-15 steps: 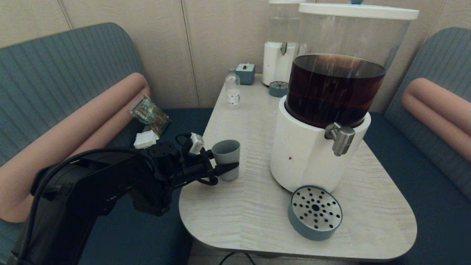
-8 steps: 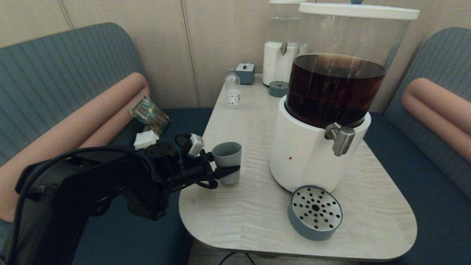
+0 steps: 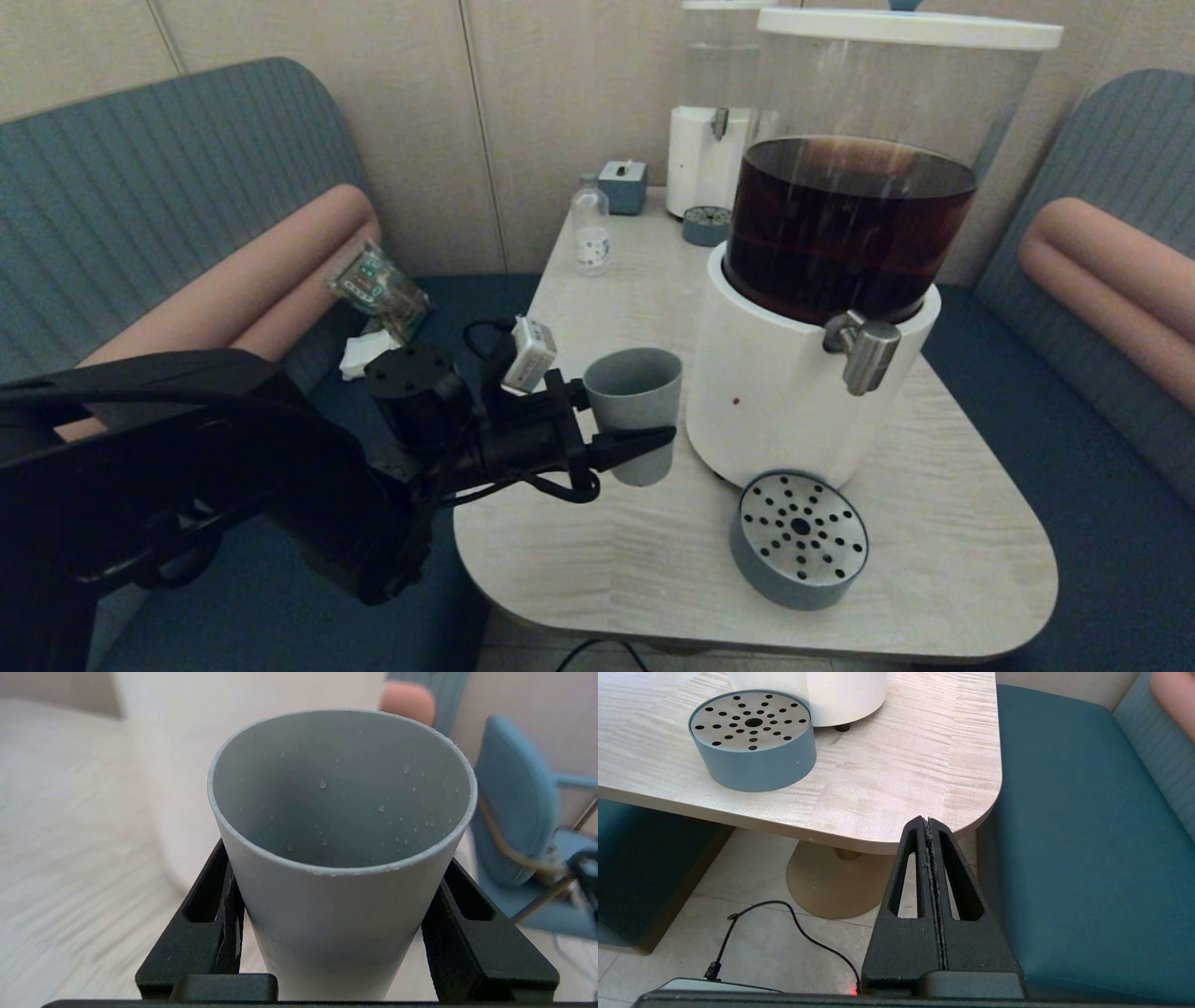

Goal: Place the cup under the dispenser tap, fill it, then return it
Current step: Place it under the water dispenser

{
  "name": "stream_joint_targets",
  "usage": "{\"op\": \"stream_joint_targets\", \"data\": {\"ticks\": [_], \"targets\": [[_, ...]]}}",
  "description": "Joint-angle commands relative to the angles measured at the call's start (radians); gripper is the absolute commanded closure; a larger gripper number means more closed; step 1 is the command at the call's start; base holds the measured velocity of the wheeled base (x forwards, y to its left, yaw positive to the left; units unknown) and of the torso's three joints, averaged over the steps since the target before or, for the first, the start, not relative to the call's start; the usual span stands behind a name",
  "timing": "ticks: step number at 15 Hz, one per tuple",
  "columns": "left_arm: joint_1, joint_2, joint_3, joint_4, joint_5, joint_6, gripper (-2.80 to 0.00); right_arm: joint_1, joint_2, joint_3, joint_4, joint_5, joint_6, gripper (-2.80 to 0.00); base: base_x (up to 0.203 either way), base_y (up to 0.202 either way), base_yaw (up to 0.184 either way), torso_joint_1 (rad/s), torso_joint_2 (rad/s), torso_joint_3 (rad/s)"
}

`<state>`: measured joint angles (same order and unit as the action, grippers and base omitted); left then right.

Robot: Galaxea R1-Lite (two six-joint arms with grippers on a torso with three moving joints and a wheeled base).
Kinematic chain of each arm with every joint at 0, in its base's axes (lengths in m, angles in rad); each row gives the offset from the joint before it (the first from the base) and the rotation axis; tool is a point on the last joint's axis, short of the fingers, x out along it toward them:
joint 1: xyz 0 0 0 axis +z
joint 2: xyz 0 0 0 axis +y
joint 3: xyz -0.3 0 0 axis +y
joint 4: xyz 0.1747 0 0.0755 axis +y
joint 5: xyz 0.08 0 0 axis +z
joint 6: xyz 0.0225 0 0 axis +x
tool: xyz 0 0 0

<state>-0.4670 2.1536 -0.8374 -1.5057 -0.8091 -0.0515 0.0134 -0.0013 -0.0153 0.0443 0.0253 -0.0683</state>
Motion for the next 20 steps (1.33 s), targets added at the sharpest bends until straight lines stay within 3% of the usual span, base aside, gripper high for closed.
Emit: {"op": "stream_joint_targets", "data": {"ticks": [1,8,11,20], "targets": [[-0.033,-0.026,0.005,-0.008,0.002,-0.004,0.0,0.0,-0.003,0.0,0.0,0.001,-0.001,0.0,0.0,0.0,0.0,0.0,0.0,0.0],[-0.153,0.057,-0.052,-0.01,0.051,-0.022,0.0,0.0,-0.003,0.0,0.0,0.001,-0.001,0.0,0.0,0.0,0.0,0.0,0.0,0.0],[-0.191,0.114,-0.142,-0.01,0.093,-0.036,0.0,0.0,-0.003,0.0,0.0,0.001,-0.001,0.0,0.0,0.0,0.0,0.0,0.0,0.0],[-0.243,0.238,-0.256,-0.019,0.133,-0.053,0.0,0.0,-0.003,0.0,0.0,0.001,-0.001,0.0,0.0,0.0,0.0,0.0,0.0,0.0]]}}
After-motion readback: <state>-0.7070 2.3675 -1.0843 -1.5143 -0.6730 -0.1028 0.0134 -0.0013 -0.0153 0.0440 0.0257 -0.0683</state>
